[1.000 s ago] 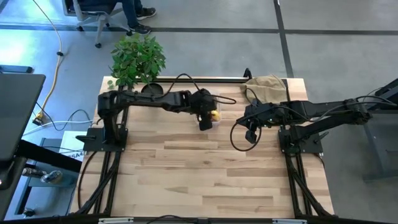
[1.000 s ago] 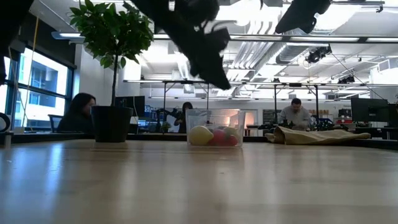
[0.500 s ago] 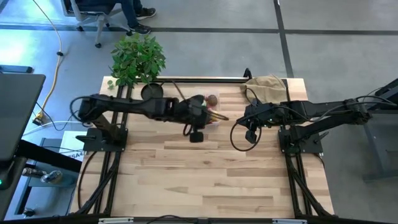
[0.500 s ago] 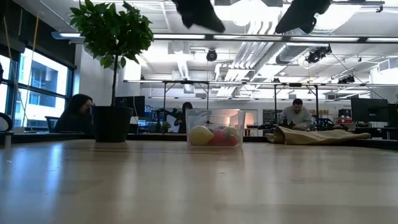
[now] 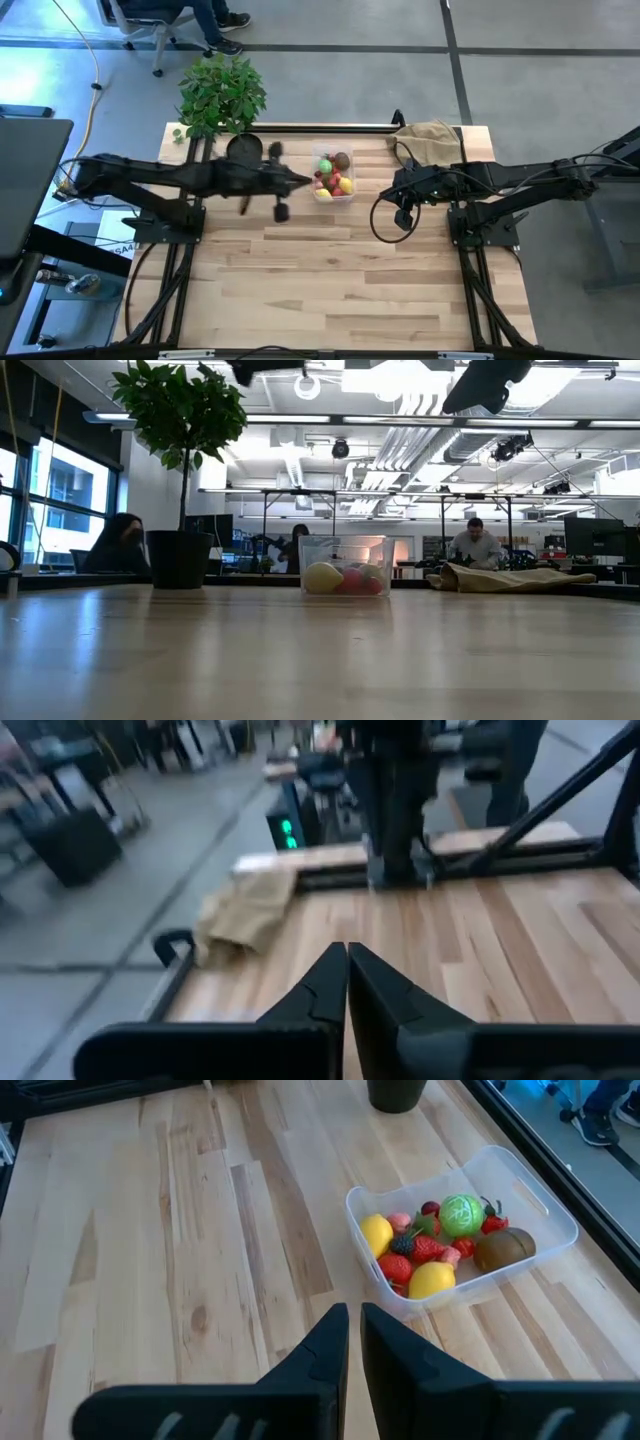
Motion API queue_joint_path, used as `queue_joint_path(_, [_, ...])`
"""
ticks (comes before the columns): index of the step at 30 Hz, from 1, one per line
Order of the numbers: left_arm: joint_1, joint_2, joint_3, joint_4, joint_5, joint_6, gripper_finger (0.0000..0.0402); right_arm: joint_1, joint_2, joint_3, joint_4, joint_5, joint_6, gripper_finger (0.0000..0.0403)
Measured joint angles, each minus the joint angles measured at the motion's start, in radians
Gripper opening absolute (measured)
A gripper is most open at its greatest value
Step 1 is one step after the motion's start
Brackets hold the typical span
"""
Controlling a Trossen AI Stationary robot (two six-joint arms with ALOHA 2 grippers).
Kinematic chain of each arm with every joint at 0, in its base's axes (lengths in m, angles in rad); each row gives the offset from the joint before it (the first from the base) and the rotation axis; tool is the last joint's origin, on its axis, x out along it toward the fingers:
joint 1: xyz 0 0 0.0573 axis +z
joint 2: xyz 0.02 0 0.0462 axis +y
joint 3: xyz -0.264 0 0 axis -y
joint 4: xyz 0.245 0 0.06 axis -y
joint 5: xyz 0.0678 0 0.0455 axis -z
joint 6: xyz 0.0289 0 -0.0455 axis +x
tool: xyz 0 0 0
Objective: Pick and placing Produce into tupperware
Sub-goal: Return to Home Position
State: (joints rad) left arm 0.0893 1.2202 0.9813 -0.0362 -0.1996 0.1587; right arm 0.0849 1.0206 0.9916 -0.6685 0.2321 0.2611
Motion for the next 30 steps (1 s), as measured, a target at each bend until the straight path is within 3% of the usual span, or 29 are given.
queue_joint_path(7, [0.009, -0.224, -0.025, -0.027, 0.008, 0.117, 0.0005, 0.0, 0.0, 0.0, -0.001, -0.001, 0.0, 0.0024])
queue_joint_path(16, [0.009, -0.388, -0.026, -0.154, 0.098, 0.175, 0.0001, 0.0, 0.0, 0.0, -0.001, -0.003, 0.0, 0.0024])
queue_joint_path(25, [0.009, -0.529, -0.028, -0.217, 0.051, 0.204, 0.0001, 0.0, 0.0, 0.0, 0.0, -0.003, 0.0, 0.0024])
queue_joint_path(30, [0.009, -0.645, -0.094, -0.192, 0.033, 0.199, 0.0001, 0.0, 0.0, 0.0, -0.001, -0.003, 0.0, 0.0024])
